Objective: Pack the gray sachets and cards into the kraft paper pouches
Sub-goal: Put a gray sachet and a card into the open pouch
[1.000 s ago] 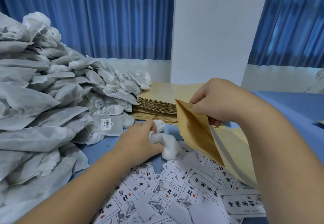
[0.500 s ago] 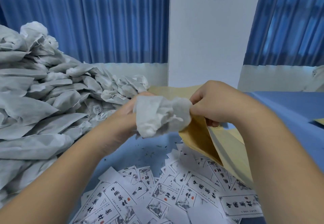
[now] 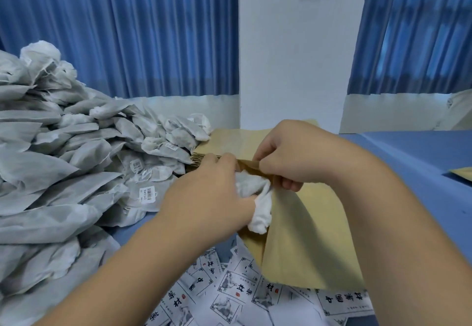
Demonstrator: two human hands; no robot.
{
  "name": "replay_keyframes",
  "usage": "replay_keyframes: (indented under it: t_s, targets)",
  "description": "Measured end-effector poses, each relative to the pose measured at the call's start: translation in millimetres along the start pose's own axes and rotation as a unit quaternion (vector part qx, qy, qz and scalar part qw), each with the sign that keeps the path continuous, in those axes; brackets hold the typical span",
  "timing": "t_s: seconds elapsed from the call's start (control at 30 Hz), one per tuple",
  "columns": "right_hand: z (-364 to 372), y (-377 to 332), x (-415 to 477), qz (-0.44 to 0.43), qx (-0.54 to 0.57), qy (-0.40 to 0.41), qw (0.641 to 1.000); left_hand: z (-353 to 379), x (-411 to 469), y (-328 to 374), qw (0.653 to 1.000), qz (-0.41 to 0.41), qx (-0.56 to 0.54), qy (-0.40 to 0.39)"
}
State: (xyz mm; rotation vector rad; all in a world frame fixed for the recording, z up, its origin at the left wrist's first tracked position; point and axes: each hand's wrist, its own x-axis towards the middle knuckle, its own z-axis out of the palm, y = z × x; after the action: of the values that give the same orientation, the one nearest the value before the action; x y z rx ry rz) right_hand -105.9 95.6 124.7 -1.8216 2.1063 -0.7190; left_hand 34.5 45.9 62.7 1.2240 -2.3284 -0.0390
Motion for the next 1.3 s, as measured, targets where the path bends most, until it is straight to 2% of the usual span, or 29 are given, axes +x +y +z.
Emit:
replay_keyframes:
  t_s: [0.1, 0.2, 0.23, 0.3, 0.37, 0.43, 0.47, 0.53, 0.6, 0.67, 0.77, 0.93, 1.03, 1.2, 1.3]
  targets:
    - [1, -5, -1, -0.021, -0.006, 0.005, 1.0, 3, -5, 16, 0.989, -0.003, 0.138, 0.046]
    - [3, -5, -1, -0.029, -0.015, 0.01, 0.999, 5, -7, 20, 0.985, 0.02, 0.165, 0.043]
    - [3, -5, -1, -0.029, -0.016, 0.015, 0.999, 5, -6, 18, 0.99, 0.041, 0.133, 0.027]
    - [2, -3, 1, -0.024, -0.021, 0.026, 0.999, -3, -1, 13, 0.995, 0.061, -0.029, -0.078]
    - [1, 0, 2, -0.02, -0.025, 0.036, 0.999, -20, 2, 9, 0.95, 0.057, -0.228, -0.208]
    - [-1, 2, 2, -0.017, -0.02, 0.045, 0.999, -29, 4, 3, 0.9, 0.066, -0.343, -0.262]
    - [-2, 4, 3, -0.016, -0.017, 0.05, 0.998, -30, 5, 1, 0.893, 0.071, -0.367, -0.25]
    - [-4, 6, 3, -0.013, -0.011, 0.061, 0.998, -29, 6, 1, 0.923, 0.067, -0.339, -0.172]
    - [-5, 6, 3, -0.013, -0.008, 0.066, 0.998, -23, 7, 3, 0.966, 0.064, -0.237, -0.078]
    - [-3, 3, 2, -0.018, -0.008, 0.068, 0.997, -17, 5, 8, 0.984, 0.095, -0.147, -0.021]
    - [2, -4, 0, -0.025, -0.01, 0.051, 0.998, -7, 3, 13, 0.985, 0.152, -0.073, -0.022]
    - [5, -12, -2, -0.045, -0.009, 0.05, 0.998, 4, 5, 11, 0.974, 0.21, -0.03, -0.074]
    - [1, -12, -3, -0.062, -0.004, 0.08, 0.995, -2, 4, 11, 0.963, 0.237, -0.096, -0.082]
    - [-4, -15, -6, -0.103, -0.008, 0.154, 0.983, -11, 3, 7, 0.935, 0.218, -0.265, -0.094]
    - [-3, -23, -10, -0.131, -0.022, 0.159, 0.978, -9, 5, 4, 0.939, 0.223, -0.242, -0.1]
